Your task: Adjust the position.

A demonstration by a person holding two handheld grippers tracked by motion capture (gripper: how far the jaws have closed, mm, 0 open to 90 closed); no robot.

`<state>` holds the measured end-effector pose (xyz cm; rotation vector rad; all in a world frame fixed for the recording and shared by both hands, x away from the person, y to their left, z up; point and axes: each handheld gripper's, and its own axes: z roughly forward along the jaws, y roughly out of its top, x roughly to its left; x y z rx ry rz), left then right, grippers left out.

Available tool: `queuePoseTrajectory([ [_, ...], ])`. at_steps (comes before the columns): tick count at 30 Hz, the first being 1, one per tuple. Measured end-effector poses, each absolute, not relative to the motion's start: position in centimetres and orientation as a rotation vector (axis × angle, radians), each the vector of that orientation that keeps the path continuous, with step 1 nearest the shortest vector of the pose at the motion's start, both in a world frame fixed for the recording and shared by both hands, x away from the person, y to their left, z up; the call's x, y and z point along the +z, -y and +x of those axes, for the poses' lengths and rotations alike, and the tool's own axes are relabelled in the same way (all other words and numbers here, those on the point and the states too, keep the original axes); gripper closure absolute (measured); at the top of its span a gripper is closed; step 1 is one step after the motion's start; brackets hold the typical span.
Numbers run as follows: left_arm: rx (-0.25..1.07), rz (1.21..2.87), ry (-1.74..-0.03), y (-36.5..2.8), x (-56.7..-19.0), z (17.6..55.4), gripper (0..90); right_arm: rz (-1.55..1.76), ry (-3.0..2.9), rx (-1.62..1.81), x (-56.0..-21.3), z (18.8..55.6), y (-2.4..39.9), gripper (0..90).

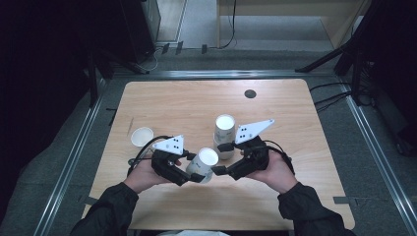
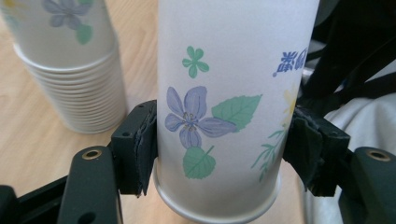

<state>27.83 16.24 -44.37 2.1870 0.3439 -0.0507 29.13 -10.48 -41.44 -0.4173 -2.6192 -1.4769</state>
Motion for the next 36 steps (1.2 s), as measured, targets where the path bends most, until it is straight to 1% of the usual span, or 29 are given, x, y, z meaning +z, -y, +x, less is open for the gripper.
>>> queuePoseTrajectory([
  [9, -0.015, 2.363, -0.289, -15.9, -43.4, 28.8, 31.9, -0.407, 2.703, -1.392, -43.7, 28.3, 10.4, 23.6],
  [19, -0.008, 2.53, -0.213, -14.0, -44.6, 29.1, 31.7, -0.39, 2.747, -1.369, -45.4, 28.3, 10.0, 25.6],
  [30, -0.025, 2.633, -0.151, -12.2, -46.0, 28.7, 31.5, -0.335, 2.779, -1.298, -46.5, 28.5, 8.8, 26.0],
  [36, -0.056, 2.645, -0.129, -11.6, -46.4, 28.6, 31.4, -0.302, 2.815, -1.235, -47.0, 28.3, 8.1, 27.4],
])
